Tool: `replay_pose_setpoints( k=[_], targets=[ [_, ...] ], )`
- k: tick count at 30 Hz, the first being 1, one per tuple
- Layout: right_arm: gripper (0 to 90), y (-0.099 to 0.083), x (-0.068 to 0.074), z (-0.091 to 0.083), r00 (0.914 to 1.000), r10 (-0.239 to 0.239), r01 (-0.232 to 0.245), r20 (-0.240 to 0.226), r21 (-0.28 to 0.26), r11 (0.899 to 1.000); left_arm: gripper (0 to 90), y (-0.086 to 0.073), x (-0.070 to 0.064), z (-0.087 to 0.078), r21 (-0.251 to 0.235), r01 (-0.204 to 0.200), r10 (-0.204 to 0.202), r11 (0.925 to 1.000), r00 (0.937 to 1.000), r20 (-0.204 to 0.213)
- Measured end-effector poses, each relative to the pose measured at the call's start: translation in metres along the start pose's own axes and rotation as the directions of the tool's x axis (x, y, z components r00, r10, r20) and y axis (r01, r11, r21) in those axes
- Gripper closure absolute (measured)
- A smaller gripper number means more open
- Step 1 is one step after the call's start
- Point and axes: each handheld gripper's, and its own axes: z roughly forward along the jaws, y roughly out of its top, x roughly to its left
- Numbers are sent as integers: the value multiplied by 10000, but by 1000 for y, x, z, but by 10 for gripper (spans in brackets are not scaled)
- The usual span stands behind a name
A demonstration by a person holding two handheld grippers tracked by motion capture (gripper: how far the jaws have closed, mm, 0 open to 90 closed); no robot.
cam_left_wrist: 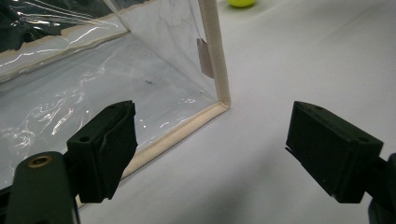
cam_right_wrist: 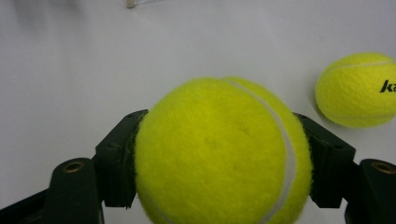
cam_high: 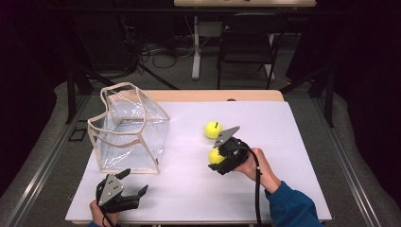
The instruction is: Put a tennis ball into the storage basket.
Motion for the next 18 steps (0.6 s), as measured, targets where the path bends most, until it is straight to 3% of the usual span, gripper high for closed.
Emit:
replay_pose_setpoints(
  k=[18],
  targets=[
    [265, 27, -11, 5, 9994, -348, 348, 37, -7, 9994, 161, 0, 0, 0, 7, 2, -2, 10000, 10000, -32]
  ],
)
